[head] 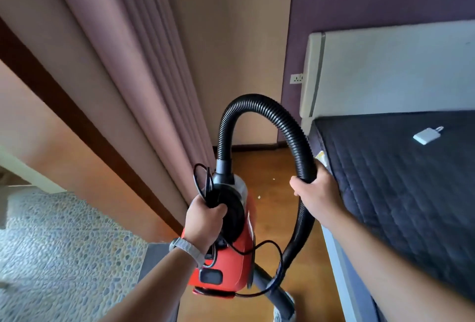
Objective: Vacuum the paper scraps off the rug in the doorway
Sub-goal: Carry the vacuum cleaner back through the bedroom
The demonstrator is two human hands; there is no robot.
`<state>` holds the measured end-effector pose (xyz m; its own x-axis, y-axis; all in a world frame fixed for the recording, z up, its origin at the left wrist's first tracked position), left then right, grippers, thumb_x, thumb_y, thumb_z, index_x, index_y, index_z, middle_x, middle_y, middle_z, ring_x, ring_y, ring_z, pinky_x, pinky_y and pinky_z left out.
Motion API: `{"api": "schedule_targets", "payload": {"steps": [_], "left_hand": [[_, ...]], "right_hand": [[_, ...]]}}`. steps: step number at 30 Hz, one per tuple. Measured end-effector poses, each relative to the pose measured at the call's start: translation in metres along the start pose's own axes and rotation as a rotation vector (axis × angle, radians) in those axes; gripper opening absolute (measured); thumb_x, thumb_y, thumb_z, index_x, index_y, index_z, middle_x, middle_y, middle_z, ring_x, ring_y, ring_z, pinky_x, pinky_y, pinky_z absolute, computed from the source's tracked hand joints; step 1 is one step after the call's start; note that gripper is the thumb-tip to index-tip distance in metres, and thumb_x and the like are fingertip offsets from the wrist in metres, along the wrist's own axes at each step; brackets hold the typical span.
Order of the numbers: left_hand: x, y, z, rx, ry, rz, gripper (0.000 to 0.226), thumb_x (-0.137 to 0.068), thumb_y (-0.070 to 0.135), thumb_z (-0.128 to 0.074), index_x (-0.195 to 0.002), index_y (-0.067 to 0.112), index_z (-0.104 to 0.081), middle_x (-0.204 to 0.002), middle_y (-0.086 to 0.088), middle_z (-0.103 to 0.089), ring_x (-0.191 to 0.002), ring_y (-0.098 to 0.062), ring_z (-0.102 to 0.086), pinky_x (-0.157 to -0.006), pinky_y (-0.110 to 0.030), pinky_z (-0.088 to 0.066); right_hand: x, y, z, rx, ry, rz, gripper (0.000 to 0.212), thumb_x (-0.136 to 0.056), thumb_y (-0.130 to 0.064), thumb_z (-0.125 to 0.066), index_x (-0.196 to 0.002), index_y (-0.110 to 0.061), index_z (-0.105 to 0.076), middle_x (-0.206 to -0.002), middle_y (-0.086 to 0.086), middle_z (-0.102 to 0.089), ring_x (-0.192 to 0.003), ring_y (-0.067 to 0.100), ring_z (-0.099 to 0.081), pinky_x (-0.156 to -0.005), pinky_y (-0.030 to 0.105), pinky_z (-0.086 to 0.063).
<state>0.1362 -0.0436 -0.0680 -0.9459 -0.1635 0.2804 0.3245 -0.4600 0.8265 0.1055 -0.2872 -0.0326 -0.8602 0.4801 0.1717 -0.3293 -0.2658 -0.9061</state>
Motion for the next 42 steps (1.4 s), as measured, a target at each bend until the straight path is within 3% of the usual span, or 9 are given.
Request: {"api": "schedule_targets", "payload": {"steps": [6,11,16,20,24,27,34,38,42], "left_hand": [[-0.062,0.065,-0.033,-0.006,0.068,-0.016,0.011,-0.077,0.011,-0.063,-0.087,0.016,-0.062,-0.074,0.001,-0.066,-0.066,-0.015,-0.063,-0.054,-0.025,-0.044],[-0.114,0.104,-0.055,-0.011,0.078,-0.038,0.009,-0.079,0.01,-0.063,-0.084,0.017,-0.062,-0.071,0.003,-0.065,-0.064,-0.014,-0.062,-0.05,-0.021,-0.043],[-0.175,0.122,-0.087,-0.027,0.023,-0.032,0.009,-0.078,0.009,-0.064,-0.082,0.017,-0.061,-0.067,0.003,-0.064,-0.054,-0.008,-0.057,-0.044,-0.016,-0.041],[-0.236,0.128,-0.116,-0.007,-0.017,-0.023,0.011,-0.079,0.007,-0.066,-0.083,0.016,-0.062,-0.067,0.006,-0.063,-0.059,-0.007,-0.058,-0.045,-0.014,-0.038],[-0.299,0.131,-0.145,-0.015,-0.086,0.051,0.008,-0.08,0.007,-0.066,-0.084,0.013,-0.062,-0.064,0.003,-0.062,-0.058,-0.01,-0.058,-0.04,-0.011,-0.035],[-0.348,0.134,-0.167,0.017,-0.111,0.097,0.016,-0.081,0.007,-0.065,-0.087,0.021,-0.06,-0.067,0.005,-0.063,-0.058,-0.006,-0.057,-0.04,-0.011,-0.039],[-0.426,0.135,-0.215,0.005,-0.169,0.265,0.01,-0.081,0.004,-0.065,-0.083,0.014,-0.063,-0.057,-0.002,-0.061,-0.047,-0.014,-0.054,-0.044,-0.025,-0.042],[-0.467,0.134,-0.242,0.004,-0.15,0.31,0.01,-0.081,0.005,-0.063,-0.083,0.015,-0.063,-0.056,-0.003,-0.06,-0.05,-0.018,-0.053,-0.048,-0.028,-0.043],[-0.495,0.118,-0.279,0.017,-0.099,0.321,0.014,-0.081,0.004,-0.062,-0.082,0.018,-0.062,-0.061,-0.007,-0.064,-0.053,-0.021,-0.057,-0.052,-0.031,-0.047]], "right_hand": [[-0.096,-0.018,0.02,-0.044,-0.022,0.037,0.022,-0.079,-0.012,-0.067,-0.09,-0.028,-0.056,-0.07,0.004,-0.065,-0.059,0.014,-0.061,-0.051,0.021,-0.044],[-0.161,-0.03,0.029,-0.037,-0.009,0.066,0.02,-0.081,-0.01,-0.07,-0.094,-0.021,-0.058,-0.074,0.01,-0.066,-0.059,0.016,-0.059,-0.04,0.008,-0.039],[-0.228,-0.031,0.028,0.03,0.015,0.083,0.02,-0.08,-0.006,-0.069,-0.087,-0.02,-0.056,-0.066,0.005,-0.058,-0.053,0.017,-0.052,-0.037,0.01,-0.037],[-0.285,-0.028,0.02,0.086,0.033,0.057,0.02,-0.08,-0.013,-0.073,-0.089,-0.021,-0.057,-0.072,0.014,-0.061,-0.056,0.018,-0.054,-0.047,0.023,-0.043],[-0.345,-0.028,0.008,0.141,0.027,0.016,0.026,-0.079,-0.011,-0.071,-0.08,-0.03,-0.055,-0.064,0.002,-0.056,-0.054,0.019,-0.055,-0.048,0.027,-0.045],[-0.396,-0.03,-0.006,0.158,-0.003,-0.015,0.033,-0.078,-0.009,-0.07,-0.081,-0.039,-0.056,-0.067,0.005,-0.058,-0.057,0.022,-0.06,-0.053,0.032,-0.049],[-0.489,-0.009,-0.04,0.037,0.006,-0.121,0.026,-0.077,-0.006,-0.071,-0.094,-0.02,-0.058,-0.071,0.005,-0.055,-0.058,0.016,-0.055,-0.051,0.029,-0.048],[-0.542,0.014,-0.054,0.059,-0.019,-0.125,0.02,-0.075,-0.006,-0.07,-0.09,-0.008,-0.057,-0.066,0.01,-0.054,-0.056,0.019,-0.054,-0.051,0.034,-0.044],[-0.6,0.045,-0.074,0.046,-0.099,-0.112,0.02,-0.077,-0.003,-0.069,-0.087,-0.015,-0.056,-0.076,0.025,-0.061,-0.057,0.019,-0.055,-0.049,0.027,-0.044]]}}
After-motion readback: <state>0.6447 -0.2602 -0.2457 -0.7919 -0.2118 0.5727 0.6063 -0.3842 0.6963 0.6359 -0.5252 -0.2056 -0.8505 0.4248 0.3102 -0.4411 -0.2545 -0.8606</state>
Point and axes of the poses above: each hand's wrist, its own x-axis away from the middle knuckle, its own z-axis out of the back of the hand, y = z × x, the point moved 3 cm from there along -x, towards the middle knuckle
